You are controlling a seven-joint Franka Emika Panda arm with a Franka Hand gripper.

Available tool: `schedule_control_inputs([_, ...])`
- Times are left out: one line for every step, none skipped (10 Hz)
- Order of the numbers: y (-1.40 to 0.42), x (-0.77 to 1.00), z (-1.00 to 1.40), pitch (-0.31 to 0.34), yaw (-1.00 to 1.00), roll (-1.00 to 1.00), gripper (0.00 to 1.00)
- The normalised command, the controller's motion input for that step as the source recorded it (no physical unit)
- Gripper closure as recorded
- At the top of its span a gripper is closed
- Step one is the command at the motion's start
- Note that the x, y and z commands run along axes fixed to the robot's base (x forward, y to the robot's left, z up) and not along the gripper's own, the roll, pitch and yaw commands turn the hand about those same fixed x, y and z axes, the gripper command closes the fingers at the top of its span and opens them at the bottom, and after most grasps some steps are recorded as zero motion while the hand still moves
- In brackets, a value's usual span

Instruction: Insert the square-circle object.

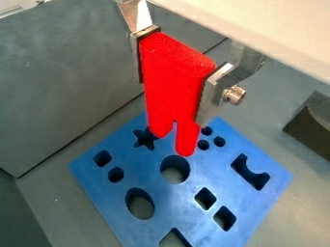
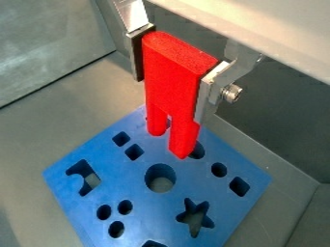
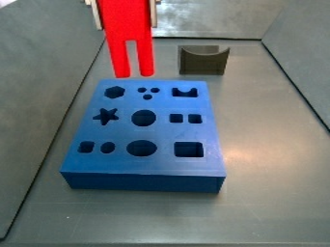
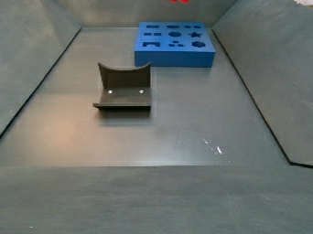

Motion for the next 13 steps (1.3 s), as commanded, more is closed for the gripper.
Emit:
schedule_control_inputs([-0.19, -0.01, -0.14, -0.094, 0.09, -0.01, 1.00])
schedule_control_inputs([-0.35, -0.07, -0.14, -0.127, 0.23, 0.00, 1.00])
schedule_control_inputs([-0.39, -0.07, -0.17, -0.131, 0.27, -0.01, 1.00])
schedule_control_inputs([-0.46, -0.10, -0.17, -0.143, 0.30, 0.00, 1.00])
schedule_control_inputs([-0.46, -0.10, -0.23, -0.150, 0.31, 0.00, 1.00])
schedule_control_inputs([-0.36, -0.03, -0.24, -0.141, 0.26, 0.00, 1.00])
schedule_control_inputs([-0.15, 0.00, -0.28, -0.089, 0.09, 0.00, 1.00])
schedule_control_inputs([0.00, 0.00, -0.21, -0.017, 0.01, -0.01, 1.00])
schedule_control_inputs([0.00, 0.00, -0.22, -0.039, 0.00, 0.00, 1.00])
schedule_control_inputs([0.00, 0.00, -0.26, -0.003, 0.00, -0.02, 1.00])
schedule_control_inputs([0.00, -0.01, -0.35, 0.000, -0.25, 0.00, 1.00])
schedule_control_inputs([0.00, 0.00, -0.35, 0.089, -0.32, 0.00, 1.00])
schedule_control_inputs([0.01, 0.00, -0.35, 0.124, -0.46, 0.00, 1.00])
